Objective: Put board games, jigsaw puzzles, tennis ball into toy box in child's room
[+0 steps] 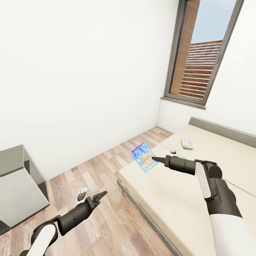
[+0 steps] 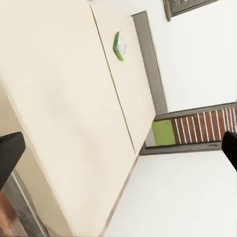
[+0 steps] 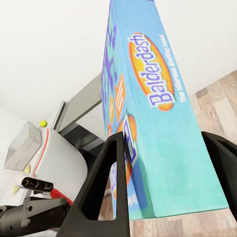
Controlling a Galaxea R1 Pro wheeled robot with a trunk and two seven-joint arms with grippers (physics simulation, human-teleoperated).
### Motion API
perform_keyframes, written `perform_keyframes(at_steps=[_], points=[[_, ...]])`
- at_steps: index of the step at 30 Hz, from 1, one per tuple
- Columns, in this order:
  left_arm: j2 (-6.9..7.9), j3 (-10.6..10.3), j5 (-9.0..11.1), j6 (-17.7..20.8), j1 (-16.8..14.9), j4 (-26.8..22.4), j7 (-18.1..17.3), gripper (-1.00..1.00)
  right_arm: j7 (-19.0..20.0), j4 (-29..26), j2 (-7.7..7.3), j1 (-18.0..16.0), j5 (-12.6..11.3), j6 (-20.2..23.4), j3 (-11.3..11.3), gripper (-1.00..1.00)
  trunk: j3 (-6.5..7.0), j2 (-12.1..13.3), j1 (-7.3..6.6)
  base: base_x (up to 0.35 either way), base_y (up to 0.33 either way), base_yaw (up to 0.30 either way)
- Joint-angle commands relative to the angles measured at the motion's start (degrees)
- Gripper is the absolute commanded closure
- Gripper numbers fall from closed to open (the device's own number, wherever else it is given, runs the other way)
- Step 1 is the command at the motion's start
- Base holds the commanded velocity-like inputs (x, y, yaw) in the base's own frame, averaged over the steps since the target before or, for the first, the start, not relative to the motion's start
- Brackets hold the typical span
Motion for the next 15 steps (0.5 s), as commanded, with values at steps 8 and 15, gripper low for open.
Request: perform_keyframes(at_steps=[8, 15], points=[[0.00, -0.03, 0.36, 0.05, -0.14, 1.74, -0.67, -1.00, 0.35, -0.07, 0.00, -0.05, -0.11, 0.29, -0.07, 1.00, 0.42, -0.12, 0.03, 0.000, 0.000, 0.213], [0.00, 0.02, 0.50, 0.06, -0.26, 2.34, -0.89, -1.00, 0.35, -0.08, 0.00, -0.05, -0.11, 0.29, -0.07, 1.00, 0.90, -0.12, 0.03, 0.000, 0.000, 0.211]])
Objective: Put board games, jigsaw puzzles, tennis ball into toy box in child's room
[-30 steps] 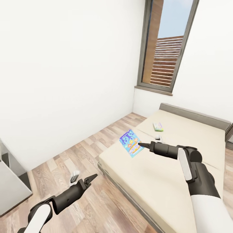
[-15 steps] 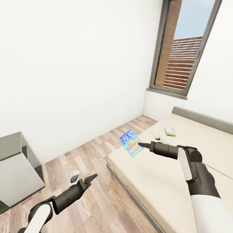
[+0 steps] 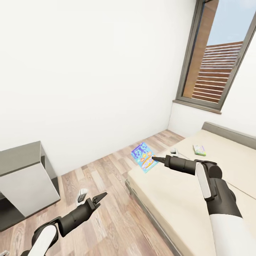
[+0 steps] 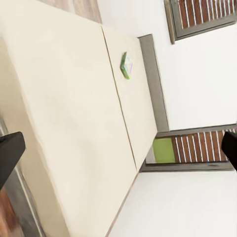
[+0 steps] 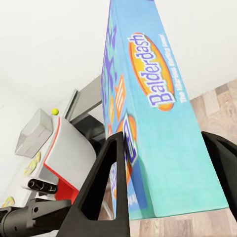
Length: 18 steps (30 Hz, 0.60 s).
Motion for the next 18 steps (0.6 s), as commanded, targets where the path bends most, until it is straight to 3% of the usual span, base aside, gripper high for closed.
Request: perform_keyframes(at_steps=[1, 10, 18], points=[[0.03, 0.00, 0.07, 0.15, -0.10, 0.10, -0.13, -1.00, 0.35, -0.03, 0.00, -0.05, -0.10, 0.29, -0.07, 1.00, -0.05, -0.12, 0.04, 0.000, 0.000, 0.211], [0.04, 0.01, 0.22, 0.15, -0.12, 0.17, -0.36, -1.00, 0.35, -0.18, 0.00, 0.01, -0.14, 0.29, -0.07, 1.00, 0.56, -0.12, 0.04, 0.000, 0.000, 0.211], [0.15, 0.01, 1.85, 0.34, -0.13, 0.24, -0.66, -1.00, 0.35, -0.27, 0.00, 0.03, -0.05, 0.29, -0.07, 1.00, 1.11, -0.12, 0.04, 0.000, 0.000, 0.210]])
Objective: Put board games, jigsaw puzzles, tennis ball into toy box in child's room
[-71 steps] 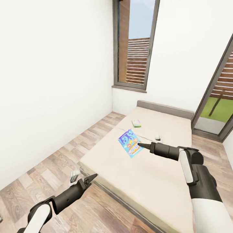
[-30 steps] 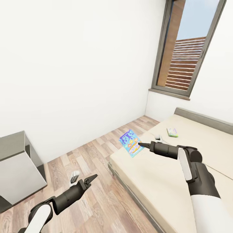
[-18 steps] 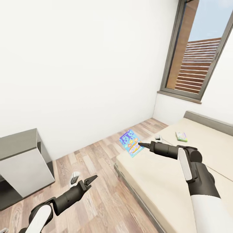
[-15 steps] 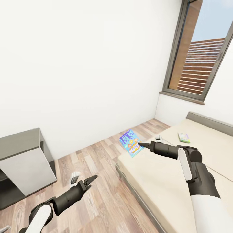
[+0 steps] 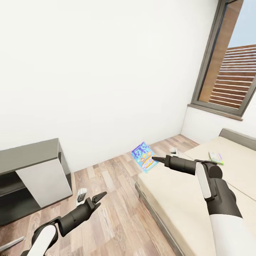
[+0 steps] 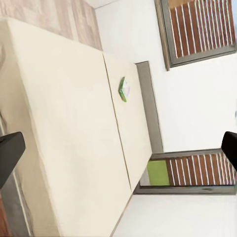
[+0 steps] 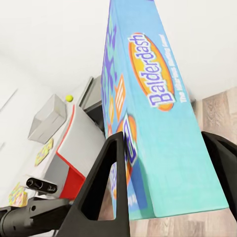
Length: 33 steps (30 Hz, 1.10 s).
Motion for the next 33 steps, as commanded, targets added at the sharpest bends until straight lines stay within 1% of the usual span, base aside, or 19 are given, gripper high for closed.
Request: perform_keyframes(at_steps=[1, 7, 18, 24, 33], points=[[0.04, -0.03, 0.22, 0.17, -0.06, 0.01, -0.13, -1.00, 0.35, -0.05, 0.00, -0.05, -0.10, 0.29, -0.07, 1.00, -0.06, -0.13, 0.04, 0.000, 0.000, 0.210], [0.07, 0.00, 0.78, 0.22, -0.06, 0.02, -0.09, -1.00, 0.35, -0.29, 0.00, 0.00, -0.08, 0.29, -0.07, 1.00, 0.35, -0.13, 0.04, 0.000, 0.000, 0.210], [0.10, 0.05, 0.92, 0.16, -0.06, 0.03, 0.05, -1.00, 0.35, -0.48, 0.08, 0.04, -0.08, 0.29, -0.07, 1.00, 1.16, -0.13, 0.04, 0.007, 0.000, 0.192], [0.14, 0.06, 0.86, -0.41, 0.01, 0.02, -0.02, -1.00, 0.35, -0.45, 0.06, 0.04, -0.10, 0.29, -0.11, 1.00, 1.41, -0.13, 0.04, 0.226, 0.000, 0.201], [0.41, 0.06, 0.84, -1.56, 0.17, 0.00, -0.03, -1.00, 0.28, -0.35, 0.11, 0.06, -0.14, 0.29, -0.26, 1.00, 1.16, -0.13, 0.04, 0.309, 0.000, 0.158]])
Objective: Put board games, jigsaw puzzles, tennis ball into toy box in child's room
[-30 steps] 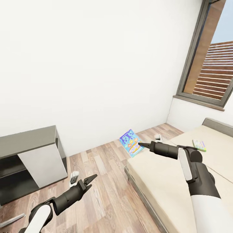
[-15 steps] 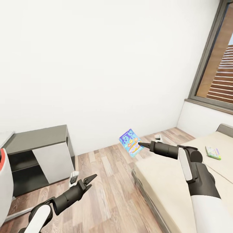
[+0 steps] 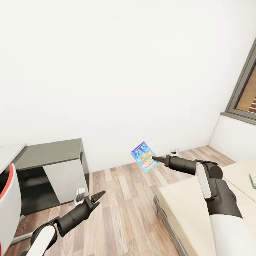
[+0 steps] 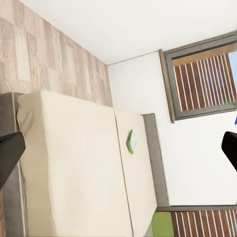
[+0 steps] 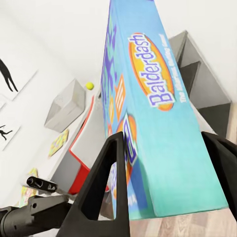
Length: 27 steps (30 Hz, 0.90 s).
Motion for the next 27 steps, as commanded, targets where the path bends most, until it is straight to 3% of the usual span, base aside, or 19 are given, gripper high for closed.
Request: perform_keyframes(at_steps=[1, 9, 16, 27], points=[[0.05, -0.02, 0.09, 0.07, -0.03, -0.01, -0.08, -1.00, 0.33, -0.01, 0.09, -0.05, -0.06, 0.26, -0.11, 1.00, -0.16, -0.13, 0.07, 0.327, 0.000, 0.079], [0.14, -0.02, 0.09, -0.23, 0.05, 0.02, -0.09, -1.00, 0.25, -0.24, 0.17, 0.05, -0.33, 0.26, -0.22, 1.00, -0.24, -0.13, 0.07, 0.333, 0.000, 0.050], [0.14, -0.04, 0.11, -0.31, 0.06, 0.02, -0.07, -1.00, 0.24, -0.32, 0.21, -0.10, -0.24, 0.26, -0.17, 1.00, -0.25, -0.13, 0.07, 0.302, 0.000, 0.213], [0.06, -0.04, 0.15, -0.34, 0.06, 0.01, -0.09, -1.00, -2.22, -0.17, 0.51, -0.16, -0.18, 0.26, -0.15, 1.00, -0.70, -0.13, 0.07, 0.052, 0.000, 0.220]])
